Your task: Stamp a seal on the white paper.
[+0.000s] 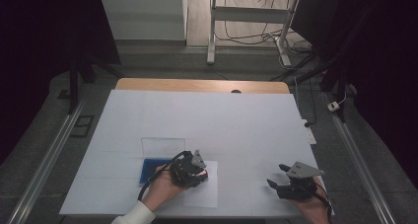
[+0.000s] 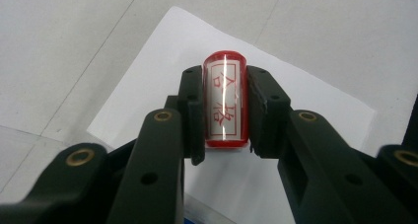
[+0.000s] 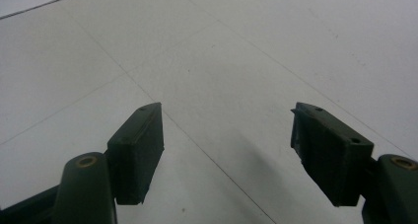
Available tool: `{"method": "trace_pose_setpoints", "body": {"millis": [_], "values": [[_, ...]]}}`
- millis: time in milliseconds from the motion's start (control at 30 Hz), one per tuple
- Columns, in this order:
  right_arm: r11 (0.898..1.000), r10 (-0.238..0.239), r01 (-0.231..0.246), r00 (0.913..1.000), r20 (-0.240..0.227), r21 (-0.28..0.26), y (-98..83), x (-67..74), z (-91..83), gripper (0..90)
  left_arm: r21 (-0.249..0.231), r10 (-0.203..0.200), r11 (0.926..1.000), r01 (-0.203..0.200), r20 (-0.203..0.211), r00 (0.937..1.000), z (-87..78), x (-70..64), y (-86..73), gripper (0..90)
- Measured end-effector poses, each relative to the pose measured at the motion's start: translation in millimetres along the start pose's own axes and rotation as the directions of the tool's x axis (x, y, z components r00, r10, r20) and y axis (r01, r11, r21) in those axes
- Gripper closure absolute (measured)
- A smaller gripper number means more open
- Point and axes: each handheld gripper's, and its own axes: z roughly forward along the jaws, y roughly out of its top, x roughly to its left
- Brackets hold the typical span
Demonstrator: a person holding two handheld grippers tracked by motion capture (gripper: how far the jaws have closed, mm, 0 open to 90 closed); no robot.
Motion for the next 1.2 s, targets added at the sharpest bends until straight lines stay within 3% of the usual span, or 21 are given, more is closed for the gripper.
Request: {"method": "trace_pose_setpoints", "body": {"millis": [767,933,1200], "values": [[1.0,0.001,-0.001,1.0,0.002,-0.003,0.5,-0.3,-1.1,28.0,-0.008,-0.007,0.9999,0.007,-0.005,1.0,-1.2,-0.6,-0.2,70.9],[1.0,0.008,-0.008,1.0,0.002,-0.005,0.4,-0.9,-1.8,28.0,-0.049,0.024,0.9985,-0.026,-0.024,0.9994,-6.1,-4.4,0.2,70.5],[1.0,0.007,-0.007,1.0,0.006,-0.008,0.4,-2.0,-3.3,28.0,-0.155,-0.005,0.9879,0.006,0.011,0.9999,-34.2,-0.2,2.1,70.3]]}}
